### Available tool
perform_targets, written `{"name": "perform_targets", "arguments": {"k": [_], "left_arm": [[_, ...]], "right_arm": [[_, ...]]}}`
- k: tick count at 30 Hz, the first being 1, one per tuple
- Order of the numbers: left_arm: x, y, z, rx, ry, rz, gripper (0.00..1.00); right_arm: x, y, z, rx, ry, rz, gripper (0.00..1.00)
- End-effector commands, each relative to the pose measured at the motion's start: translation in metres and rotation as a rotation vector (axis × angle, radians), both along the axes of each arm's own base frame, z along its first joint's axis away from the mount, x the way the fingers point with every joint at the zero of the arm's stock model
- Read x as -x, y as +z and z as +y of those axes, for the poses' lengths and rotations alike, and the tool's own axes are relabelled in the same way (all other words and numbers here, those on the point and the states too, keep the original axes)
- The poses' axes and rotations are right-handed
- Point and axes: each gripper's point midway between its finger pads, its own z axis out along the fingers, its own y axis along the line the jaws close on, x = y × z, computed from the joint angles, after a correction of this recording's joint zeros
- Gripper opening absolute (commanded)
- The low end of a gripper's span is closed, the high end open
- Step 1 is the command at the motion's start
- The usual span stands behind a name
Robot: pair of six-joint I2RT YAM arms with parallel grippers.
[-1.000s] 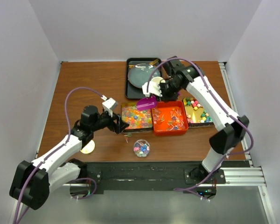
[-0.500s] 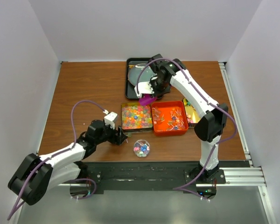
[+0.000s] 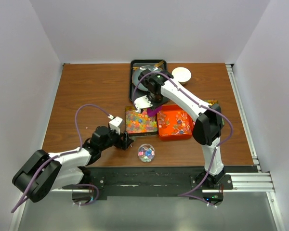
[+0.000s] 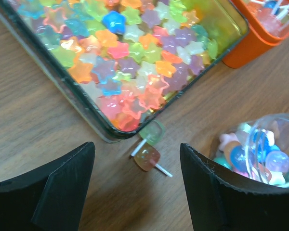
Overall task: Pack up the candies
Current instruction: Scoop the fake candies from the storage box.
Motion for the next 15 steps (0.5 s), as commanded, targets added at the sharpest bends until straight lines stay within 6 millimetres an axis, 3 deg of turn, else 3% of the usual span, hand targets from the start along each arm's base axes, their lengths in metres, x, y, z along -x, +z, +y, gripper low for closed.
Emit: {"name": "perform_targets", "arguments": {"k": [1,8,15], "left_arm": [[0.002,0.017,-0.014,0.055,-0.075,-0.094,0.75],[0.005,0.016,-0.017,0.057,-0.089,-0.098,0.75],[0.003,0.013,-0.015,0.046,-0.075,-0.102,0.75]], "right_arm": [[0.001,0.010,-0.010,0.114,0.030,-0.048,0.00],[-0.011,0.006,-0.010,0.190,0.069,-0.112,0.00],[-0.008,-0.017,-0.003,0.249,0.149,-0.112,0.00]]}}
